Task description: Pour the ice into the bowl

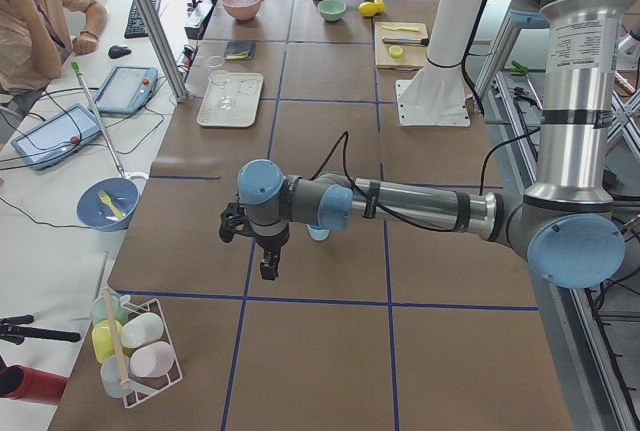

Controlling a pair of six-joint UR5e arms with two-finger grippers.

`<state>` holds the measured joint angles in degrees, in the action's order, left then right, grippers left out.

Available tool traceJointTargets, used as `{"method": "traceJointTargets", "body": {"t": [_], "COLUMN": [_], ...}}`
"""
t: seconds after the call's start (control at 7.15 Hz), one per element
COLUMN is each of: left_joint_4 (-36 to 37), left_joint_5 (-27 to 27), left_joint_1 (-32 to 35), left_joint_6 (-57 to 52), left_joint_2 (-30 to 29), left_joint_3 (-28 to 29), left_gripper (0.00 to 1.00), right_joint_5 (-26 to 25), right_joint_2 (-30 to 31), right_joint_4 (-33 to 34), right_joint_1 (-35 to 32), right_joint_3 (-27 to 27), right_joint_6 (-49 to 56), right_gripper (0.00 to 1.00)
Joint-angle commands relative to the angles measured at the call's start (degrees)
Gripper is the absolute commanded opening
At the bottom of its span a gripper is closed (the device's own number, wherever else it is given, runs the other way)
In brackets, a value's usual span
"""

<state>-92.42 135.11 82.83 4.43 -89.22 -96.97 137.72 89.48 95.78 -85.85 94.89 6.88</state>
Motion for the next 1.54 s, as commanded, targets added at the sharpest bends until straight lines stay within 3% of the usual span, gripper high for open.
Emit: {"method": "traceJointTargets", "body": {"t": [0.0, 0.14, 0.28, 0.42, 0.56, 0.7, 0.98, 1.4], "left_joint_4": [-0.3, -0.6, -1.9, -2.9, -4.2, -4.2, -4.3, -5.0], "left_joint_5": [0.6, 0.6, 0.7, 0.6, 0.7, 0.7, 2.2, 4.5], "left_joint_1": [-2.2, -2.4, -2.5, -2.5, -2.5, -2.5, -2.4, -2.4], "left_joint_6": [0.3, 0.1, 0.0, -0.1, 0.0, 0.0, 0.0, 0.0], "left_joint_2": [0.0, 0.0, 0.2, 0.3, 0.3, 0.3, 0.8, 1.7], "left_joint_3": [-0.3, -0.5, -0.6, -0.5, -0.6, -0.6, -0.6, -0.6], "left_gripper": [1.00, 1.00, 1.00, 1.00, 1.00, 1.00, 1.00, 1.00], "right_joint_5": [6.0, 8.8, 8.0, 2.4, -1.0, -4.5, -6.6, -7.7], "right_joint_2": [2.8, 4.7, 8.8, 14.5, 15.8, 15.7, 16.1, 15.6], "right_joint_4": [-1.6, -5.0, -15.3, -29.6, -37.2, -41.3, -43.4, -43.8], "right_joint_1": [0.2, 0.7, 2.3, 5.7, 10.4, 18.1, 21.7, 26.4], "right_joint_3": [1.5, 3.1, 3.9, 3.7, 3.7, 3.9, 3.9, 1.9], "right_joint_6": [-2.0, -4.8, -8.3, -10.3, -26.5, -41.1, -48.2, -48.6], "right_gripper": [1.00, 1.00, 1.00, 1.00, 1.00, 1.00, 0.99, 0.99]}}
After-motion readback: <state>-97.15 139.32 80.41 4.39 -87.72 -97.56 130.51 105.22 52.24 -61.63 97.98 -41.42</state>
